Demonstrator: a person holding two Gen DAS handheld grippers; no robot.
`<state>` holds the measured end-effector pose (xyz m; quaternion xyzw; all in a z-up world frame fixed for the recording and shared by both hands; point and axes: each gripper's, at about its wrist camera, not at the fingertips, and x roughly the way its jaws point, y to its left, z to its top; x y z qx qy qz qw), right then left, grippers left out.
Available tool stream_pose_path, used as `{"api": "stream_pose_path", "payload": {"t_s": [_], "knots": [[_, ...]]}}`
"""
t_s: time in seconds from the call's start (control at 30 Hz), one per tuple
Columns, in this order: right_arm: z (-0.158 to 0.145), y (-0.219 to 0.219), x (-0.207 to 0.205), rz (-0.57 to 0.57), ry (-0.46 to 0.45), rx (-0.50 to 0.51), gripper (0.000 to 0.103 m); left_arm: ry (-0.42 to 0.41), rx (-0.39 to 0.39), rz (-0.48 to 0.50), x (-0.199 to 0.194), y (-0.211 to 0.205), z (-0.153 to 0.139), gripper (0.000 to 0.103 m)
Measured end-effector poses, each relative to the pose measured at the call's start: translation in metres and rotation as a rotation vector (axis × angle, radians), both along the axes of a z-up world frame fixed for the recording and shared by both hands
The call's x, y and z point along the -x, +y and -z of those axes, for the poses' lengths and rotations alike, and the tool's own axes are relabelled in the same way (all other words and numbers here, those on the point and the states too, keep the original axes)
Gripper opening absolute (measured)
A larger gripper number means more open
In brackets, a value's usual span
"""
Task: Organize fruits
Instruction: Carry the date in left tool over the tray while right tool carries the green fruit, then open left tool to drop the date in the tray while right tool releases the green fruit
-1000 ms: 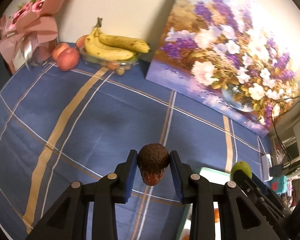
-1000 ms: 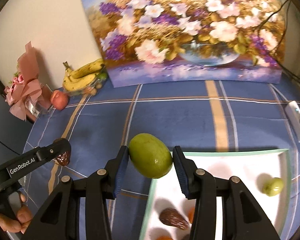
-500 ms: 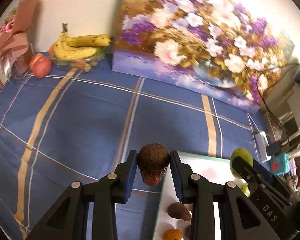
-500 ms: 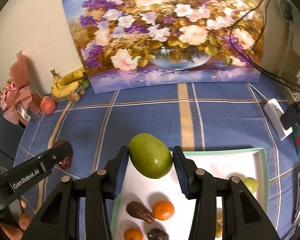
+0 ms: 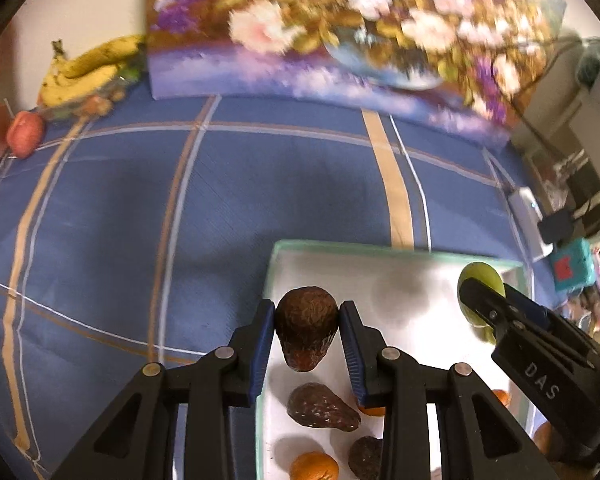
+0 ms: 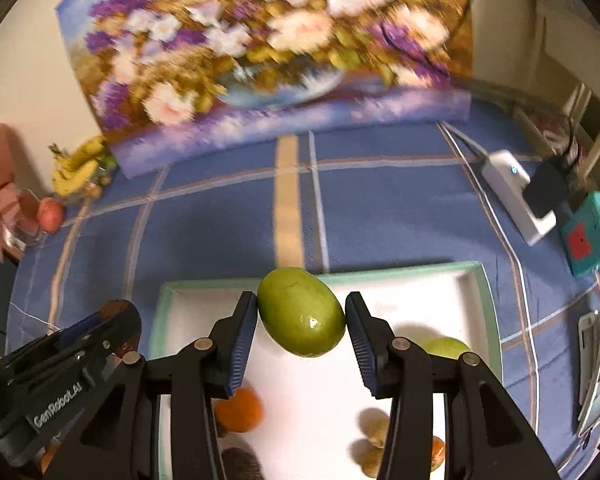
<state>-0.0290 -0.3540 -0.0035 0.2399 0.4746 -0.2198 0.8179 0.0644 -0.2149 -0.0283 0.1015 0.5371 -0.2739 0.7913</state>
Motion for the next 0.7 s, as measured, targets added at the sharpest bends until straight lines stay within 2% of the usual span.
{"api": "stream_pose_path", "payload": {"t_s": [0.2, 0.37, 0.7], "knots": [[0.032, -0.008, 0.003, 0.020, 0.081, -0.038, 0.047, 0.033, -0.043, 0.031, 0.005, -0.010, 0.019, 0.035], [0.046, -0.008, 0.004, 0.020, 0.110, -0.055, 0.047, 0.053, -0.062, 0.042, 0.007, -0.015, 0.028, 0.035], [0.049, -0.006, 0.004, 0.019, 0.117, -0.058, 0.048, 0.069, -0.084, 0.046, 0.008, -0.014, 0.034, 0.036]]}}
